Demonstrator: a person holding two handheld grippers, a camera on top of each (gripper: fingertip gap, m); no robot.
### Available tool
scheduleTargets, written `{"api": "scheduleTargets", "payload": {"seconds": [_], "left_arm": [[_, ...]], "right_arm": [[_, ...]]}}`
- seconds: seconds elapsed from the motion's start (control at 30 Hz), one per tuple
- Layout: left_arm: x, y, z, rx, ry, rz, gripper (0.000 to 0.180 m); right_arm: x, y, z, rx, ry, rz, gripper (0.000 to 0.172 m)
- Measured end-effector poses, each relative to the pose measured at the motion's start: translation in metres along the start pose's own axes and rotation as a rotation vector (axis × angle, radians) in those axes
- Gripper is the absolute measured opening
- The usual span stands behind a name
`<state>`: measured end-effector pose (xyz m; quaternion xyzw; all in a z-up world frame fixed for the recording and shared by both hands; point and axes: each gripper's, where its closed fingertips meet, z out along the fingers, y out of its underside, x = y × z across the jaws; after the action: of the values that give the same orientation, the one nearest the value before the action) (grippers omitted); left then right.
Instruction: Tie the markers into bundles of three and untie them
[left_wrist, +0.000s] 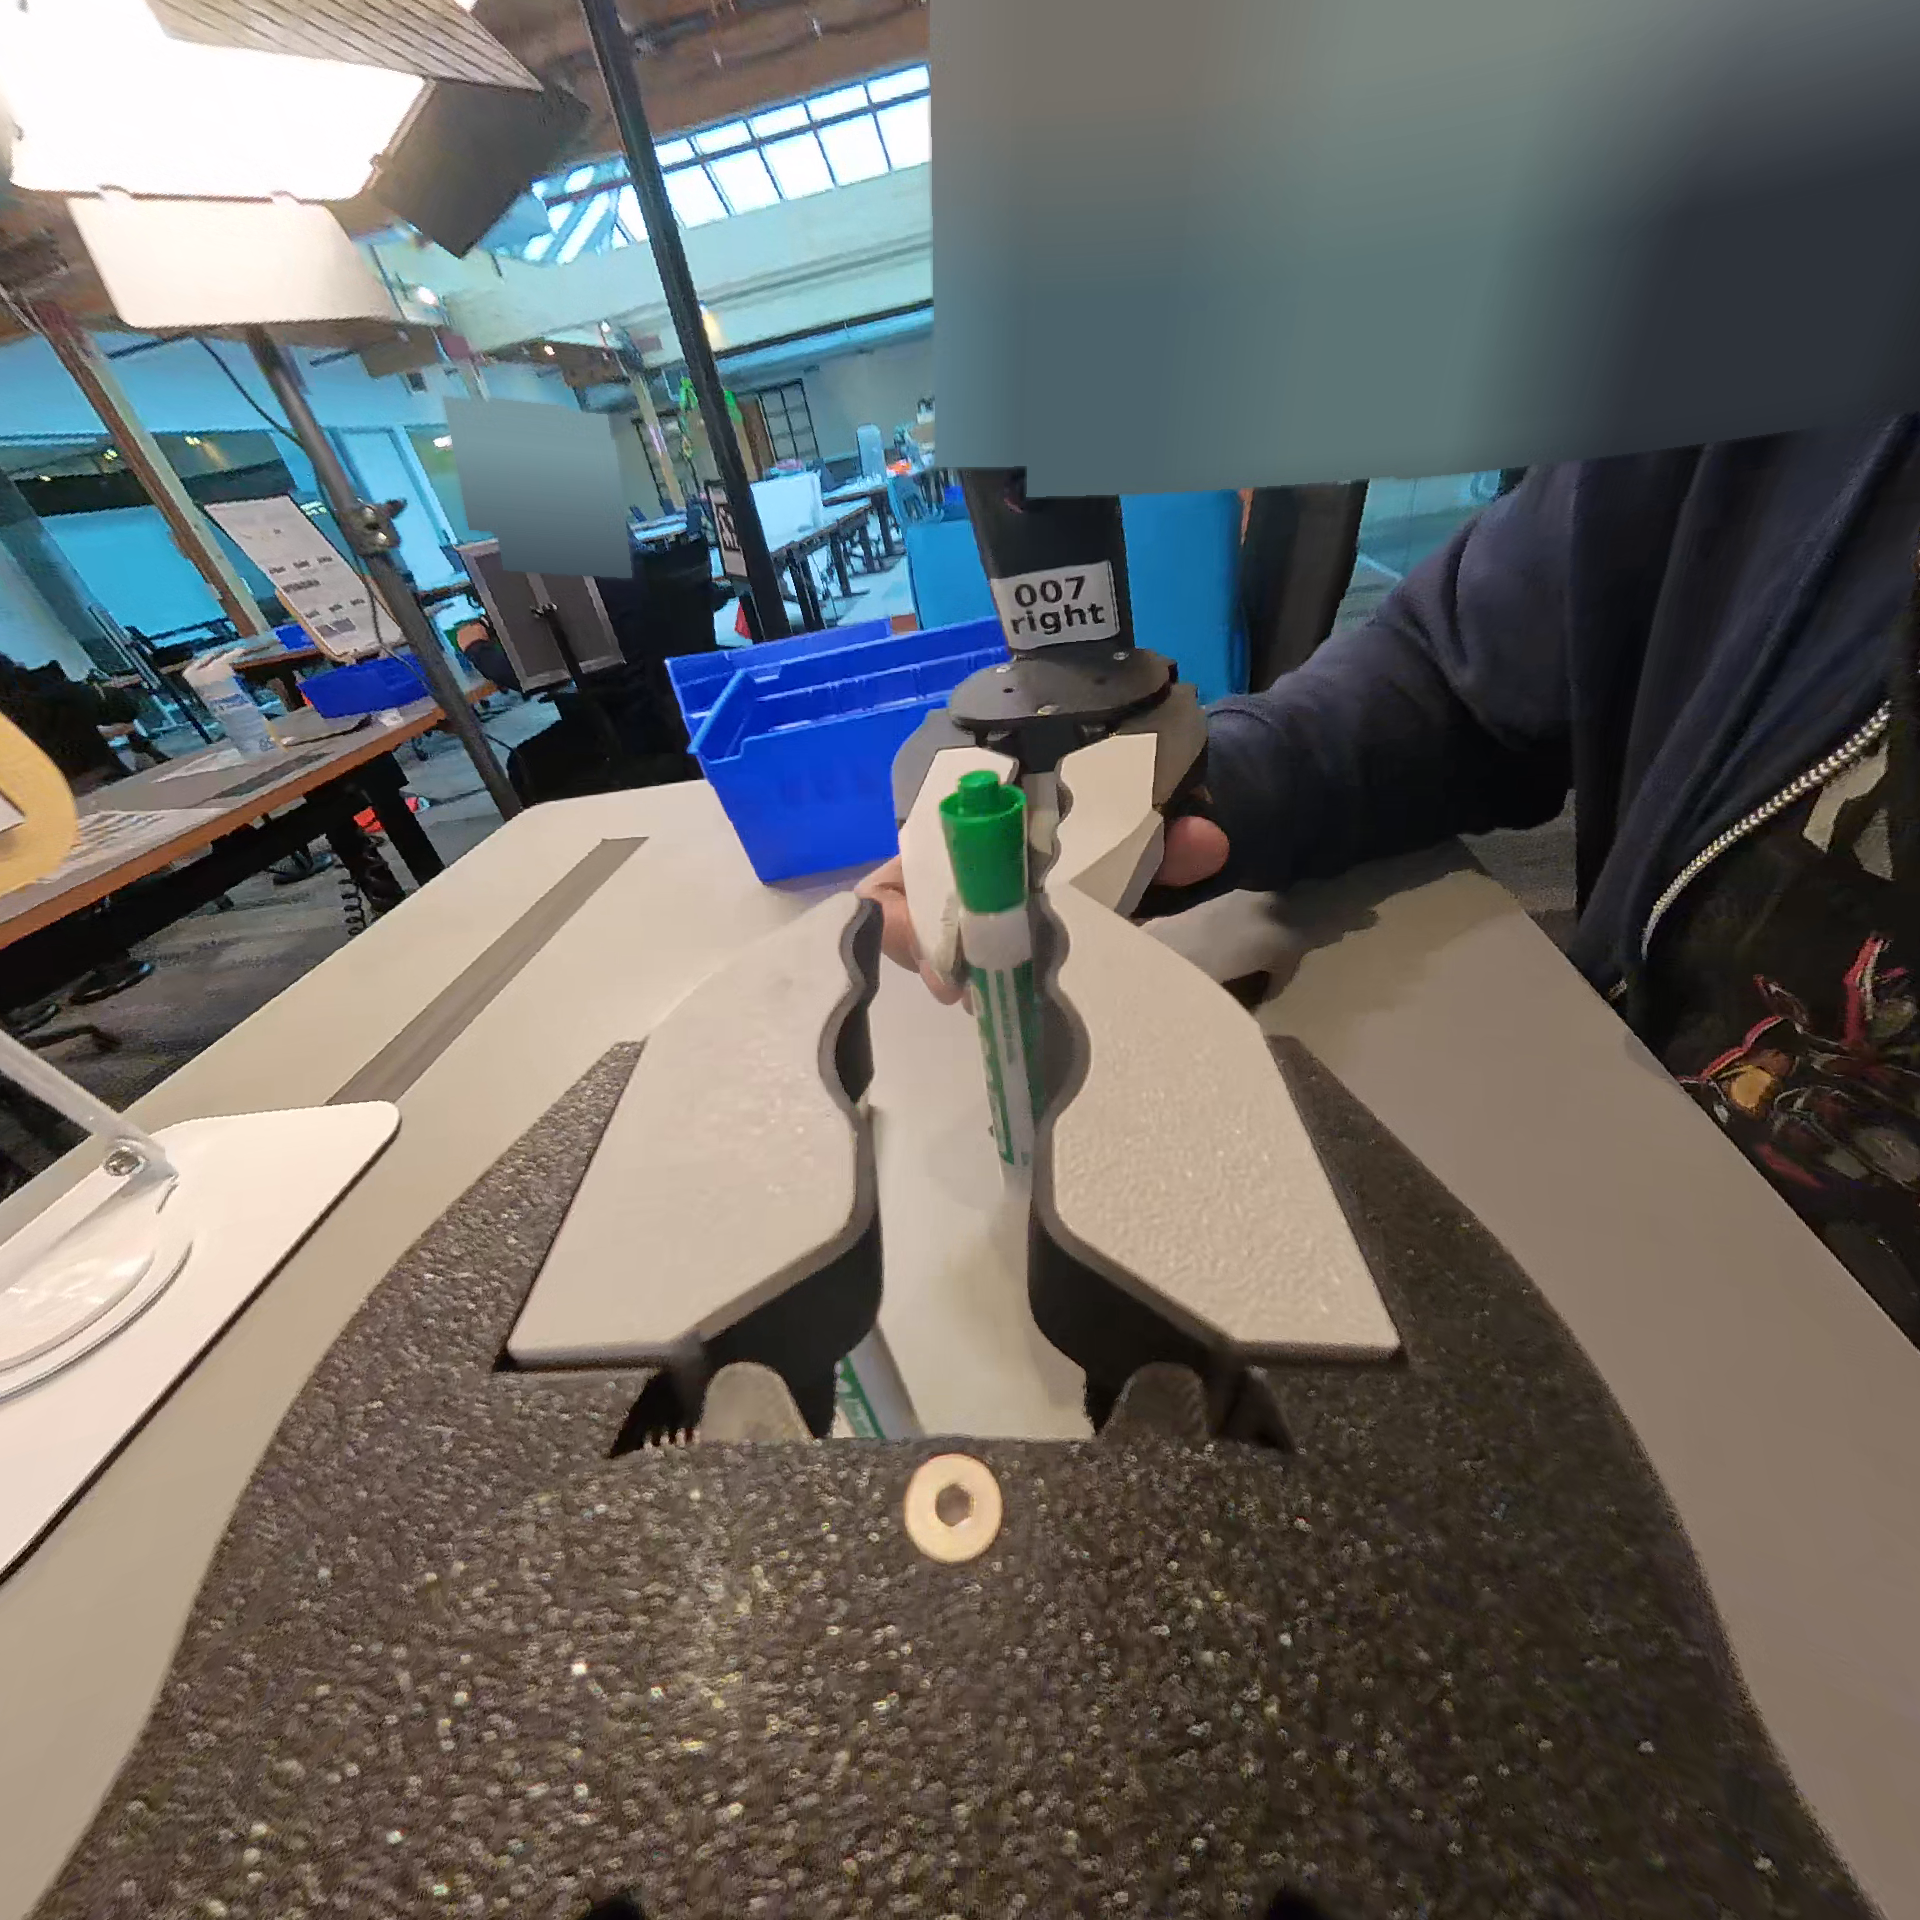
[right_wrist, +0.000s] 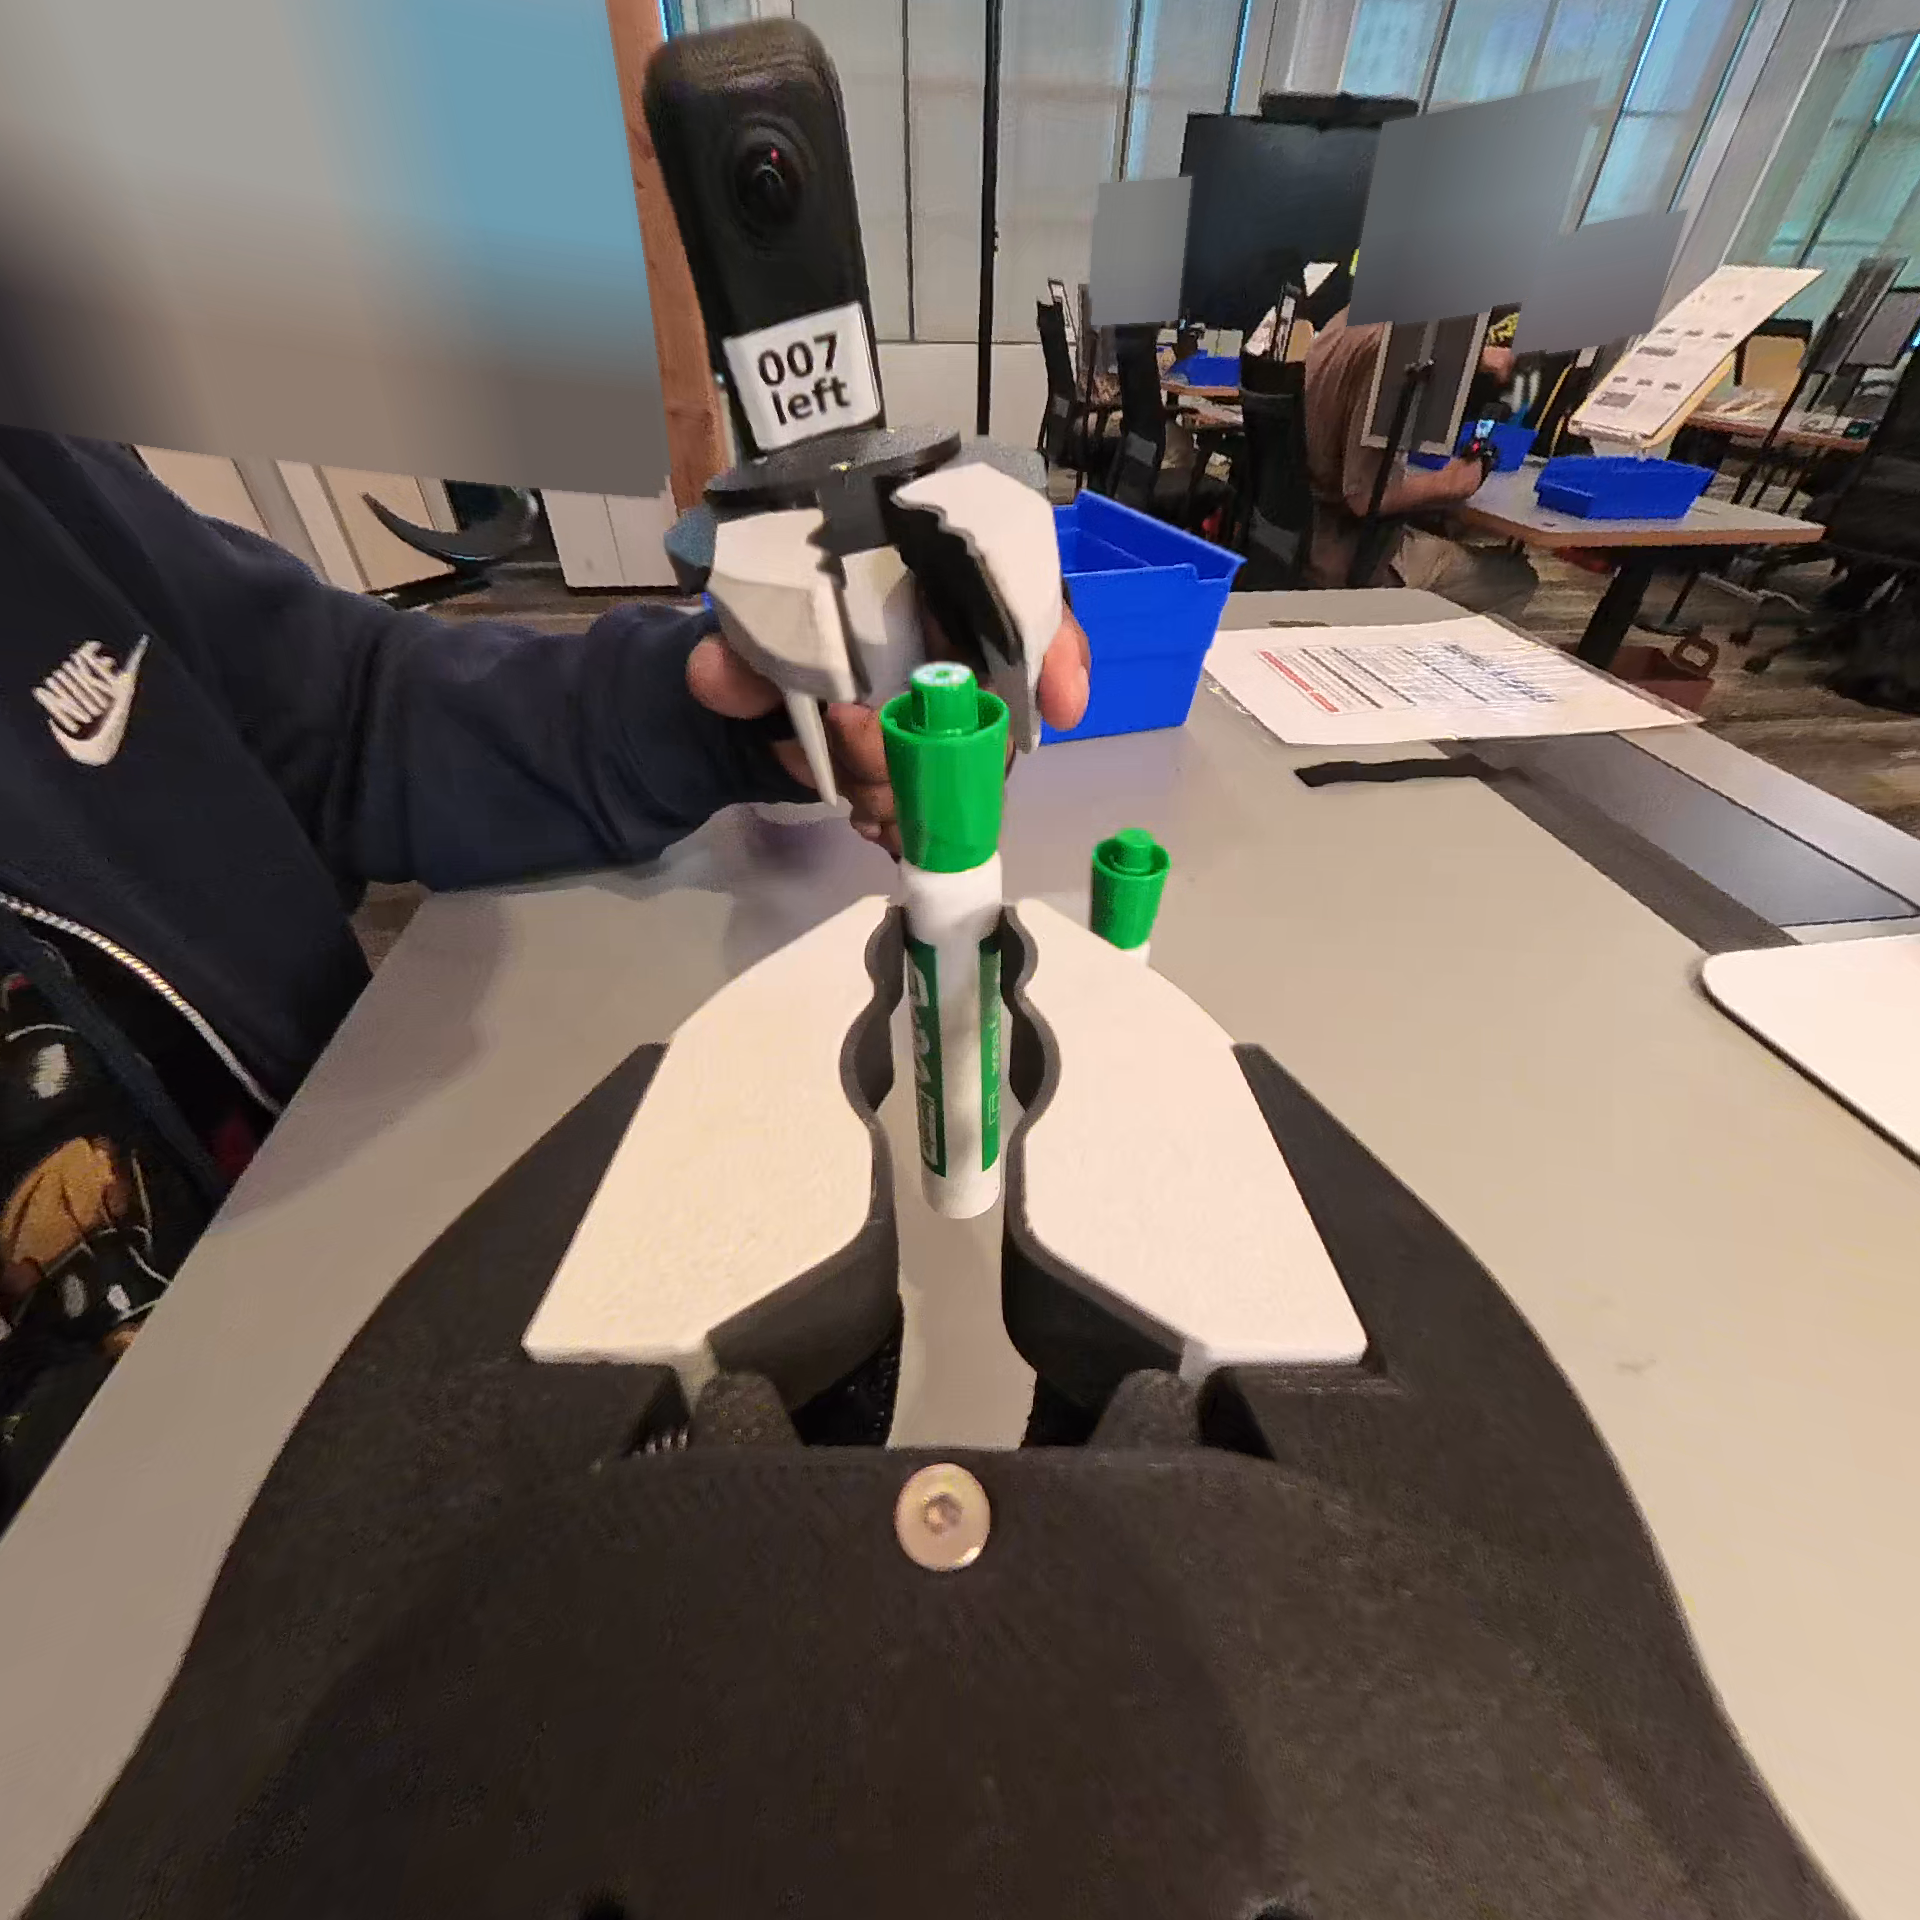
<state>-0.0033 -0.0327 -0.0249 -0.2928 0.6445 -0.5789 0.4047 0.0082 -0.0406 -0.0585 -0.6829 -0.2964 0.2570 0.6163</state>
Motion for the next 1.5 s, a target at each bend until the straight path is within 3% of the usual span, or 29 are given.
{"api": "scheduleTargets", "payload": {"seconds": [0.23,0.53,0.73,0.9,1.3,1.5], "left_arm": [[0.023,0.016,0.022,-0.137,0.037,0.012,0.030],[0.016,0.049,0.031,-0.275,-0.021,0.010,0.019],[0.015,0.054,0.037,-0.233,-0.034,-0.058,0.019],[0.022,0.053,0.043,-0.202,-0.026,-0.057,0.019],[0.022,0.063,0.039,-0.269,-0.026,-0.004,0.021],[0.016,0.067,0.038,-0.289,-0.054,-0.063,0.019]], "right_arm": [[-0.015,0.016,0.015,-0.057,-0.015,-0.024,0.018],[-0.007,0.035,0.021,-0.120,0.086,-0.098,0.018],[-0.005,0.043,0.021,-0.154,0.113,-0.138,0.027],[-0.004,0.047,0.023,-0.177,0.139,-0.165,0.022],[0.002,0.060,0.024,-0.250,0.167,-0.152,0.019],[0.007,0.063,0.024,-0.268,0.180,-0.122,0.020]]}}
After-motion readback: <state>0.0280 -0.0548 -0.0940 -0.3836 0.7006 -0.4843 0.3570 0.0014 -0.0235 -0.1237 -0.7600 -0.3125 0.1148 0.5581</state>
